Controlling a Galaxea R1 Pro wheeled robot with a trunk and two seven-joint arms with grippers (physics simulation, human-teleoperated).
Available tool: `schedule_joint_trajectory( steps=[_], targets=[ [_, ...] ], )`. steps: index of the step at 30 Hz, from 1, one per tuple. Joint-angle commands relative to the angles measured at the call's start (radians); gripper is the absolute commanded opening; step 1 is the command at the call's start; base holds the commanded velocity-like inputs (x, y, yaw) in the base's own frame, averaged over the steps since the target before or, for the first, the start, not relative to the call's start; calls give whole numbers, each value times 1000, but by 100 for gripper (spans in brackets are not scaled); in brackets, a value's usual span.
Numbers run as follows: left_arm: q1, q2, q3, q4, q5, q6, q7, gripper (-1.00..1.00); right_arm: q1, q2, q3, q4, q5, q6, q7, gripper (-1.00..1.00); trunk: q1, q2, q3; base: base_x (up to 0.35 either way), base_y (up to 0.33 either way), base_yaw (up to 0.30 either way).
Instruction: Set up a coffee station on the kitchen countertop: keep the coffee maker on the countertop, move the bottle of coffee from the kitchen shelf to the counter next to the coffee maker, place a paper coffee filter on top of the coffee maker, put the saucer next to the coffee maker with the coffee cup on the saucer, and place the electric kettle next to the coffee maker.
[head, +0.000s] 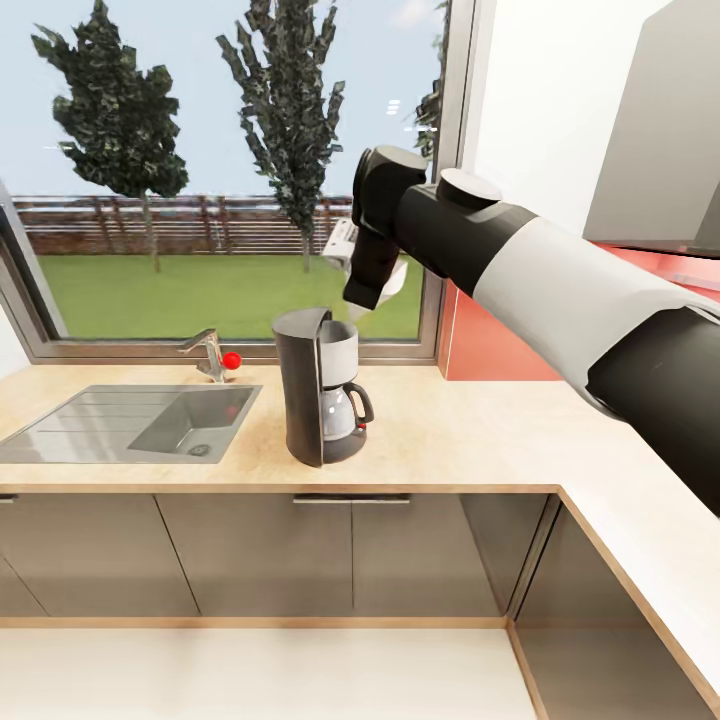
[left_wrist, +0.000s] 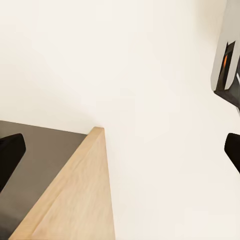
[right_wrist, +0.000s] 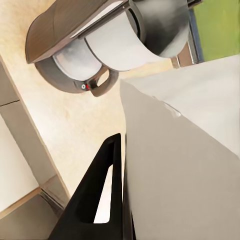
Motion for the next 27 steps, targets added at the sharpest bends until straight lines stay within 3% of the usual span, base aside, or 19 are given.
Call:
schedule_joint_trajectory(
  steps=[1,9,22,24,27],
  targets=[
    [-1,0,0,1,-1,-3,2,100,-1,0,1,0,13,8,9,-100,1,-2,-2,0,0,0],
    [-1,0,0,1,-2,-2,2,100,-1,0,1,1,21,8,11,-100,1,-2,-2,5,0,0],
    [-1,0,0,1,-1,-2,2,100,-1,2,1,3,21,8,11,-100,1,-2,-2,146,0,0],
    [-2,-11,4,-10,-2,-13,4,100,10,-8,7,15,38,7,2,-100,1,-2,-2,0,0,0],
    [-2,-12,1,-27,-2,-30,4,100,27,0,9,23,63,6,-9,-100,1,-2,-2,0,0,0]
  ],
)
